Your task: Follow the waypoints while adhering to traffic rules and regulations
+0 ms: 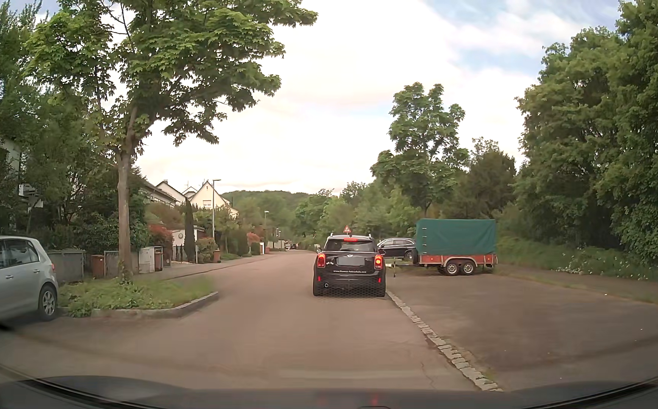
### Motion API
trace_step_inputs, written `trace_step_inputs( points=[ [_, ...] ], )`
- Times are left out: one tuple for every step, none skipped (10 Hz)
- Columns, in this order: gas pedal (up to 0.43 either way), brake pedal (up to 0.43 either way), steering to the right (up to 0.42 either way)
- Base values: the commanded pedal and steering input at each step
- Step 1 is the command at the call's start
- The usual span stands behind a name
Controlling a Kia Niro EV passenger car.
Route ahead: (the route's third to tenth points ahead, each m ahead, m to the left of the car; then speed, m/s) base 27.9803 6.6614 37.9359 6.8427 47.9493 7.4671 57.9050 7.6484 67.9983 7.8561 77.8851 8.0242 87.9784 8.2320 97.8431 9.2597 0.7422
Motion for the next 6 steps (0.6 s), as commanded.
trace_step_inputs(
  points=[
    [0.0,0.104,0.004],
    [0.0,0.11,0.004],
    [0.0,0.128,0.005],
    [0.0,0.146,0.004],
    [0.0,0.152,0.004],
    [0.0,0.152,0.005]
  ],
)
